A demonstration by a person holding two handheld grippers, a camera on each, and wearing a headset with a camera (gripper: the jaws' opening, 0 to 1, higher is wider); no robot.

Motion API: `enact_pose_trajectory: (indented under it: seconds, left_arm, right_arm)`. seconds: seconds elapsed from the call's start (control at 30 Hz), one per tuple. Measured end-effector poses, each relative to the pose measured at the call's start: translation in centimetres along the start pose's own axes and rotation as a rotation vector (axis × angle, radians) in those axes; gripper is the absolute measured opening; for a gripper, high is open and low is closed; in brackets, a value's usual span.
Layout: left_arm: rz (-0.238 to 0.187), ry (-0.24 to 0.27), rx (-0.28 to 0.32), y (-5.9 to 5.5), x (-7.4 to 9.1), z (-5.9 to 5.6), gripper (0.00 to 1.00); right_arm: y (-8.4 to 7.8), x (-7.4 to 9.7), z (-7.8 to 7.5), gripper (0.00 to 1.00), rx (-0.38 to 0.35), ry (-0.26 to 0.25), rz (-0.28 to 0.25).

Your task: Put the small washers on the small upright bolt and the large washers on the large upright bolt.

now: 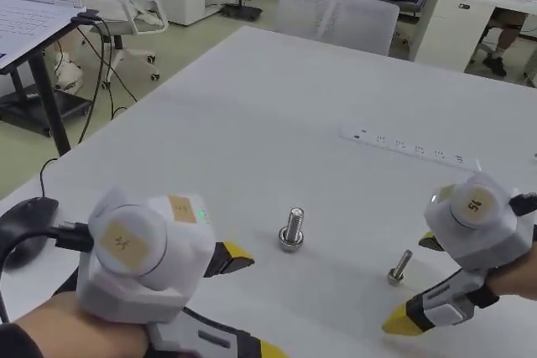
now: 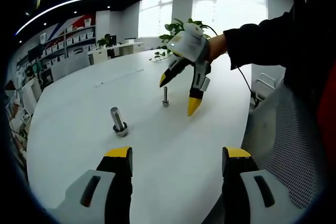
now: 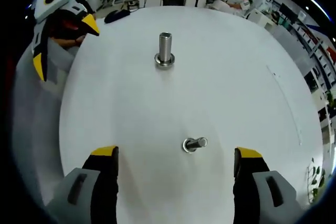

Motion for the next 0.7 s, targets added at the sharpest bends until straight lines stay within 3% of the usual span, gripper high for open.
enact_pose_trajectory:
  seconds: [0.2,0.4,0.7]
  left_arm:
    - [-0.003,-0.004,-0.001,0.0,0.1,-0.1,0.69]
    - [-0.007,-0.003,-0.001,0.0,0.2,-0.1,0.69]
    - [-0.029,0.022,0.001,0.3,0.4,0.2,0.70]
  right_arm:
    - [0.1,0.8,0.7,0.92,-0.016,-0.032,-0.039]
    - [0.9,2.2,1.4,0.92,-0.048,-0.078,-0.113]
    - [1.0,3.6,2.9,0.92,-0.082,-0.115,-0.190]
Point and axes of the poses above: the centre of the closed fingertips' face, and the gripper's own axes: x roughly backward along the fingers, z roughly to its left, y roughly out of its top, the point moved 6 cm from there along x, roughly backward along the fingers, and after that the axes turned 13 degrees about -z, right-handed, at the moved point
